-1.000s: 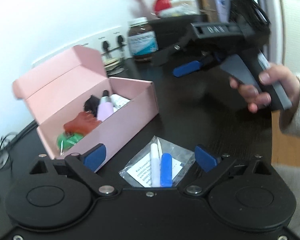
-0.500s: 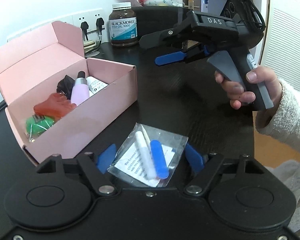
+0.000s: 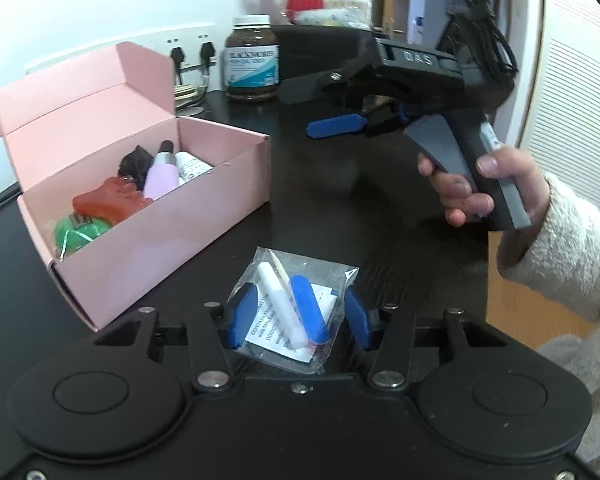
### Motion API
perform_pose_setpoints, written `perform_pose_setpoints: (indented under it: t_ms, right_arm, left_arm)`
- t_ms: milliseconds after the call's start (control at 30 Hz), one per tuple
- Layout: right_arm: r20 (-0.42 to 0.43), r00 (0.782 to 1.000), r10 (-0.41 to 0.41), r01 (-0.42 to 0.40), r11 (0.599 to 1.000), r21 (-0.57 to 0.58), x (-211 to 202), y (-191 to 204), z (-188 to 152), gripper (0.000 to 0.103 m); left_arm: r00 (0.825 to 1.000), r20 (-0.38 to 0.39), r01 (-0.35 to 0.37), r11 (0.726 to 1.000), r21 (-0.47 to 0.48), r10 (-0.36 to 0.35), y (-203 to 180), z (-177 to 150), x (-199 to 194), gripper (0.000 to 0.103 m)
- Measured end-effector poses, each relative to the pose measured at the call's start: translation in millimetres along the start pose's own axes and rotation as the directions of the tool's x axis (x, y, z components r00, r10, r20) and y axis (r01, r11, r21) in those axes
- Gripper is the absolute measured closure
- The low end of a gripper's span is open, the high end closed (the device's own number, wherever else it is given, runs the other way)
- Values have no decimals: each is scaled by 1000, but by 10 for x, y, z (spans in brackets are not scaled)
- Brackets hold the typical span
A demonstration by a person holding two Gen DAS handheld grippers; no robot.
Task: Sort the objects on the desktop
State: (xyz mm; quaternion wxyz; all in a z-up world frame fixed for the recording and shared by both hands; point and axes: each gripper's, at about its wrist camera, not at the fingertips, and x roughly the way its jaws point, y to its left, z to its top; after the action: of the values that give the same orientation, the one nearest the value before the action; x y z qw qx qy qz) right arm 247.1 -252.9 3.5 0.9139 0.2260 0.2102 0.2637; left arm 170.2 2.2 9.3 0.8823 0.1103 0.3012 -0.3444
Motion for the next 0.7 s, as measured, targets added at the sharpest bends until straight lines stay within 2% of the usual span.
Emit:
perform_pose_setpoints:
  t_ms: [200, 500, 633, 667, 700]
  right_arm:
    - [-1, 1000, 2, -2, 1000, 3, 2, -7, 5, 1]
    - [-5, 1000, 3, -3, 1000, 4, 13, -13, 8, 1]
    - [-6, 1000, 4, -4, 1000, 2, 17, -10, 8, 1]
    - [-7, 1000, 5, -5, 1000, 3, 18, -11, 8, 1]
    - [-7, 1000, 6, -6, 1000, 4, 19, -12, 7, 1]
  left_arm:
    - [999, 18, -45, 998, -35, 46, 46, -1, -41, 64]
    - [994, 40, -103, 995, 3, 103, -9, -36, -157, 73]
    - [991, 26, -129, 991, 34, 128, -43, -30, -139, 71]
    - [991, 27, -131, 991, 36, 131, -44, -20, -137, 68]
    - [991, 28, -132, 990, 38, 131, -44, -9, -136, 61]
